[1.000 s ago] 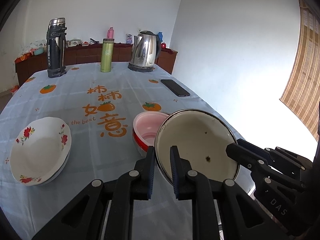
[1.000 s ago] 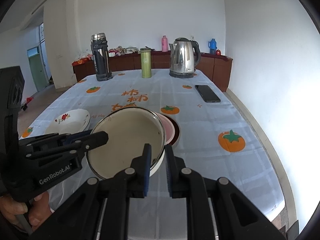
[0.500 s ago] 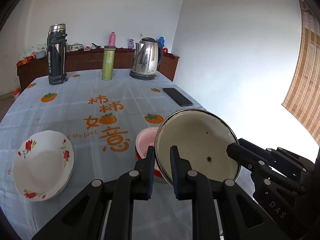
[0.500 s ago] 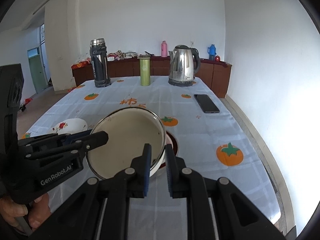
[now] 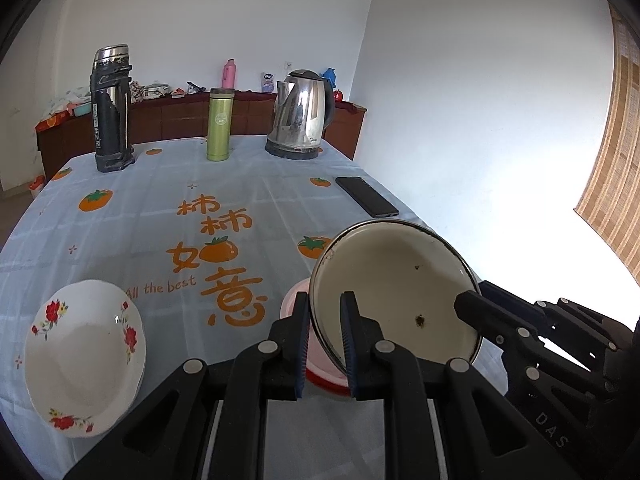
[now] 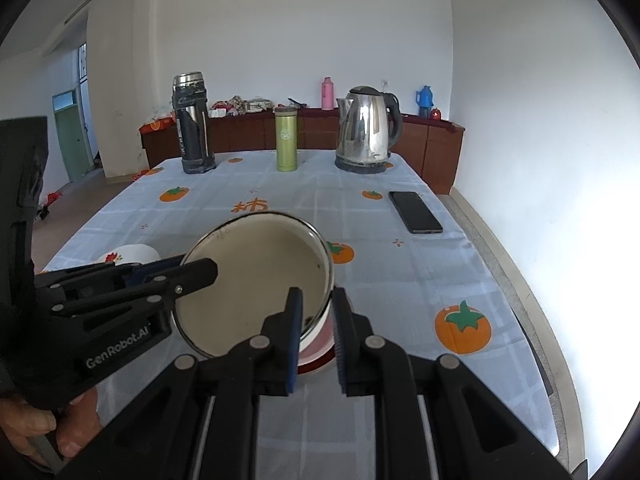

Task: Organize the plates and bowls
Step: 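Lower the enamel bowl into the pink bowl with the left gripper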

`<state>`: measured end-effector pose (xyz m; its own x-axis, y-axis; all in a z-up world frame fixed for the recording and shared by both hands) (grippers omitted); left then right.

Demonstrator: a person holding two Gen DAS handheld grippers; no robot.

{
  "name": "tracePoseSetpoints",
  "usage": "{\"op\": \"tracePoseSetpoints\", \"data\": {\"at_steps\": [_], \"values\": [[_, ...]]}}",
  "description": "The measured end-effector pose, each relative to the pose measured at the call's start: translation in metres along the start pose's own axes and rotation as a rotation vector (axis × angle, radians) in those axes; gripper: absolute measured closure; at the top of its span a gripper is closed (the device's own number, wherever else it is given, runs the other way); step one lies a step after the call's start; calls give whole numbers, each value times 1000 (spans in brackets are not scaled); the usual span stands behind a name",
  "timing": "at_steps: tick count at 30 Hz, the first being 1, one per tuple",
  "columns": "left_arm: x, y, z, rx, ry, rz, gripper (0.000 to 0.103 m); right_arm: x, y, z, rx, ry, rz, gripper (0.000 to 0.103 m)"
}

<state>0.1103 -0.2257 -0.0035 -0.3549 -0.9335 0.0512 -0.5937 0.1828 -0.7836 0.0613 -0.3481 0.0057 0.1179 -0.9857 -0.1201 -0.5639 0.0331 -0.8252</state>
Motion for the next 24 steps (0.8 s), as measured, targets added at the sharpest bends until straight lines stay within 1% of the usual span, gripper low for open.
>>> {"op": "tracePoseSetpoints", "data": {"at_steps": [10,17,24], "values": [[4,-2,20,-47,-23,26,86,9,-5,15,-19,11,8,87],[8,-3,27,-55,-28,44,86,18,0,29,-60,21,23,87],[11,-1,35,-72,-38,56,86,25,2,35,-74,23,40,87]]}}
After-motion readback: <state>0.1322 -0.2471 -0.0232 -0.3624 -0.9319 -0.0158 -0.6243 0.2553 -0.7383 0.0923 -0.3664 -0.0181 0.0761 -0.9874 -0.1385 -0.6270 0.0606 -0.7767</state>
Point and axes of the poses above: each gripper's, at about its wrist camera, not at the fingertips, and z roughly the way its jaws point, x to its right, y to its underside, the point moved 2 cm from there along z, roughly the way its jaws point, and after that the axes turned 12 degrees about -y, right-handed, at the moved point
